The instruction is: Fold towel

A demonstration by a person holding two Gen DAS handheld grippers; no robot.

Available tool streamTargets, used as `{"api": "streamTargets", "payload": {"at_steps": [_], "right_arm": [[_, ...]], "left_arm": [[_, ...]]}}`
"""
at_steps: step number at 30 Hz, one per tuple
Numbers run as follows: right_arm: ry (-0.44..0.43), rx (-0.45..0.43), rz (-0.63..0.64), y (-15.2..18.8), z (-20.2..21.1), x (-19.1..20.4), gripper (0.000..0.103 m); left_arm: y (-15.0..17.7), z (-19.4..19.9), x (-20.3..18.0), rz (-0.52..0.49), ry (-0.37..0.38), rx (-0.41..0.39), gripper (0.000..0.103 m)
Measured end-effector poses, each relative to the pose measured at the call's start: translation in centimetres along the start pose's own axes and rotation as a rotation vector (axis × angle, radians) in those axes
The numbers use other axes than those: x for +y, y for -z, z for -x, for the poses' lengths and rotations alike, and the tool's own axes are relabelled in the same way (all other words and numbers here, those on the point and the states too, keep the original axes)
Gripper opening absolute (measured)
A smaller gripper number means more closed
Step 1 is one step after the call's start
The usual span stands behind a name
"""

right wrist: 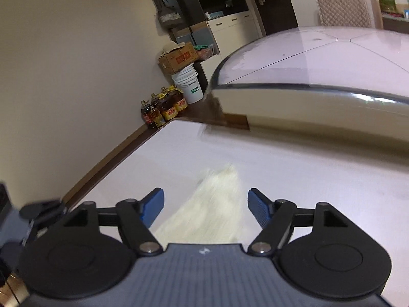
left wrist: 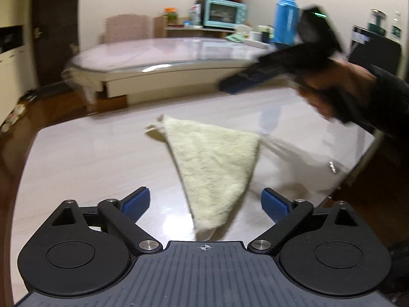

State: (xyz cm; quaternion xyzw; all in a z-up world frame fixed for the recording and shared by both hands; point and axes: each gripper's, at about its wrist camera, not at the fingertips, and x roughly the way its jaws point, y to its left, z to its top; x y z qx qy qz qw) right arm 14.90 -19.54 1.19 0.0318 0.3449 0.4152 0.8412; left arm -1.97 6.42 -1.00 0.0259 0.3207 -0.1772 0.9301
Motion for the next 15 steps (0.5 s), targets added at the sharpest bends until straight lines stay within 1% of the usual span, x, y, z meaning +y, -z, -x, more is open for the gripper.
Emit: {"api": "streamTargets", "payload": {"at_steps": [2,5,6,10,13,15], "right_arm": [[0.002,-0.009,0.058,1.5,0.5,2.3,0.075],[0.007,-0.017,0.199,3.7,0.8,6.7,0.074],[0.008,-0.013,0.241,4.1,0.6,7.8,0.074],[0.026,0.028,0.458,6.8,-0.7,12.8,0.071],[0.036,0.069,0.504,7.6,-1.9,14.3,0.071],[0.046,0.095,0.496,7.8,-2.3,14.8,0.071]], "left_arm": [[0.3,0.7,0.5,0.02,-0.028,-0.001,0.103],[0.6,2.0,1.3,0.041,-0.068,-0.012,0.103],[0.7,2.7,1.7,0.047,-0.08,-0.014,0.103],[1.2,3.3,2.5,0.049,-0.097,0.009,0.103],[1.6,3.7,2.8,0.043,-0.086,0.026,0.103],[1.9,3.8,2.9,0.038,-0.071,0.032,0.103]]}}
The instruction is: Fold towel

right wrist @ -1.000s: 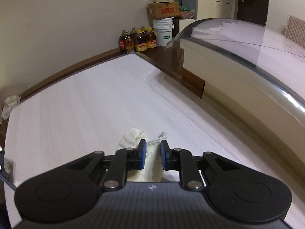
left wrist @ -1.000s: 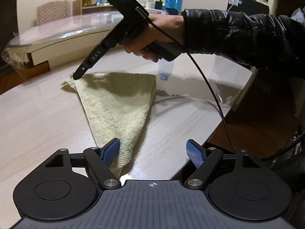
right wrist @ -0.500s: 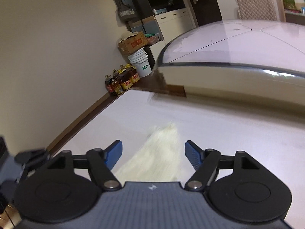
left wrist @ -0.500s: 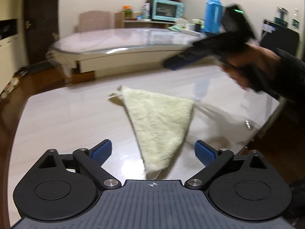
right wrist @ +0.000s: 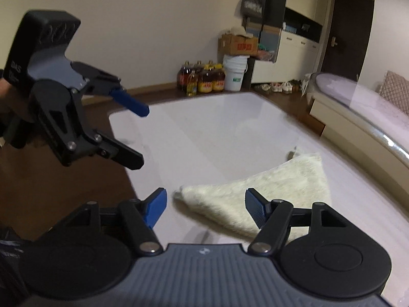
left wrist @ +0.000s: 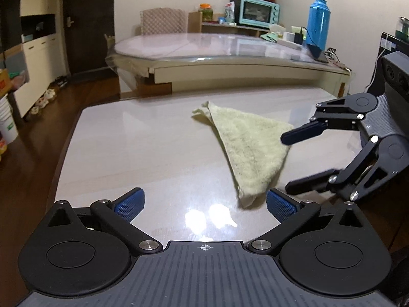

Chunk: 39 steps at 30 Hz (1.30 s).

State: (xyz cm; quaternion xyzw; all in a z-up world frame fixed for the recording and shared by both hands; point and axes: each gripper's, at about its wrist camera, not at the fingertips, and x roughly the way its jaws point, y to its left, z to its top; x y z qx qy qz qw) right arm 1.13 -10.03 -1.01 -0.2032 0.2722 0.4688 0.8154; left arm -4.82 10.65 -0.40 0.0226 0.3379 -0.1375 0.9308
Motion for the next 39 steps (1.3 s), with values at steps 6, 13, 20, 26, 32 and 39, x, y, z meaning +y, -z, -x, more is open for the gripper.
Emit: {"api": "streamTargets", "payload": {"at_steps": [6,13,20,26,32,39], "right_arm": [[0.083,0.053,-0.023,-0.8,-1.5,0.0,0.067],[0.117,0.099,0.103,-1.3,-3.2,2.1,0.048],[0.134,0.128,0.204,-1.3,-4.4,2.7,0.04],[0.107,0.045,0.081,-1.7,-3.0,0.7,0.018],[0.098,-0.215,-0.478,0.5,3.4,-8.5,0.018],[0.213,-0.351,-0.948,9.6,7.9,-16.5,0.018]], "left_arm": [[0.4,-0.5,0.4,-0.017,0.024,0.01,0.103],[0.6,-1.1,0.5,-0.04,0.044,0.022,0.103],[0.7,-1.4,0.7,-0.037,0.053,0.022,0.103],[0.4,-1.7,0.7,-0.03,0.05,0.02,0.103],[-0.4,-2.1,-0.2,-0.066,0.076,0.022,0.103],[-2.5,-4.3,-2.2,-0.136,0.149,0.017,0.103]]}}
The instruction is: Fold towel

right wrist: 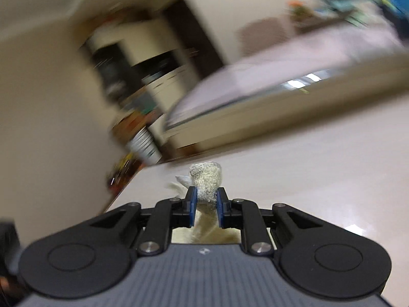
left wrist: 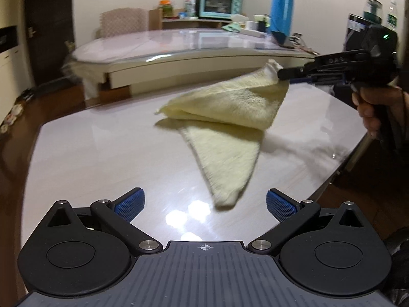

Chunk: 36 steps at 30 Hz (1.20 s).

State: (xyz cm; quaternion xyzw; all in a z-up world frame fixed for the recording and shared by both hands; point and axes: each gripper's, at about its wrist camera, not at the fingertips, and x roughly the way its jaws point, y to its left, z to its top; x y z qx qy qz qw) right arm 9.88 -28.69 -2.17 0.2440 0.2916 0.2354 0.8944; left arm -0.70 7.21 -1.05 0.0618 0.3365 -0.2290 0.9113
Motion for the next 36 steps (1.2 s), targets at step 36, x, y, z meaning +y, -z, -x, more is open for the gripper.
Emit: {"api": "streamTargets", "payload": {"at_steps": [36], "right_arm": [[-0.008,0.248,0.212,-5.3,-3.2,-5.2,0.035]], "left_arm": [[-2.6,-8.5,-2.7,-0.197,0.251,0.098,0.099]]}}
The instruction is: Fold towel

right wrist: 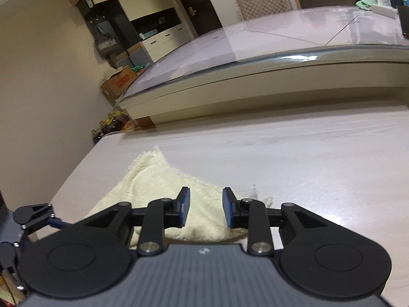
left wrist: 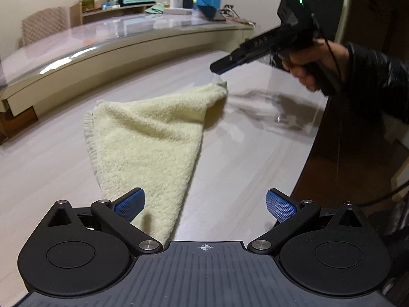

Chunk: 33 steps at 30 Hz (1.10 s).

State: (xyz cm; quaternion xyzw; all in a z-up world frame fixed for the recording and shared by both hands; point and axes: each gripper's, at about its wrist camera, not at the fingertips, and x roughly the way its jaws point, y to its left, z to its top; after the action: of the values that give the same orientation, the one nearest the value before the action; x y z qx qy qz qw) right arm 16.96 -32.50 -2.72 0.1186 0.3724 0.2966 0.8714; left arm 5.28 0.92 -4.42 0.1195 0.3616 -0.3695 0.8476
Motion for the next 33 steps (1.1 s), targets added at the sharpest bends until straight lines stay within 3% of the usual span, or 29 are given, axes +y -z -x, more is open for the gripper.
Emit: {"api": "streamTargets", "payload": {"at_steps": [3,8,14,17,19,21,33], "right_arm": [[-0.007,0.012,0.003,0.3,0.1,0.3,0.037],[-0.014,0.013,-0.009,0.5,0.4,0.4,0.044],[-0.018,0.017,-0.014,0.5,0.1,0.7,0.047],[-0.017,0.019,-0.009,0.3,0.0,0.7,0.047],[-0.019,0.027,0.012,0.2,0.0,0.7,0.047],[-0.02,0.038,0.035,0.0,-0.2,0.8,0.047],[0.148,0.067,0.156,-0.9,0.8,-0.4,0.048]], "left_arm": [[0.0,-0.3,0.5,-0.01,0.0,0.012,0.07],[0.1,0.0,1.6,-0.044,-0.033,0.035,0.069],[0.1,0.3,1.4,-0.132,-0.068,0.068,0.05],[0.2,0.5,1.3,-0.176,-0.071,0.071,0.039],[0.3,0.7,1.1,-0.214,-0.075,0.073,0.017],[0.4,0.8,1.2,-0.242,-0.084,0.08,0.009],[0.7,2.3,2.9,-0.32,-0.056,0.151,0.006]]}}
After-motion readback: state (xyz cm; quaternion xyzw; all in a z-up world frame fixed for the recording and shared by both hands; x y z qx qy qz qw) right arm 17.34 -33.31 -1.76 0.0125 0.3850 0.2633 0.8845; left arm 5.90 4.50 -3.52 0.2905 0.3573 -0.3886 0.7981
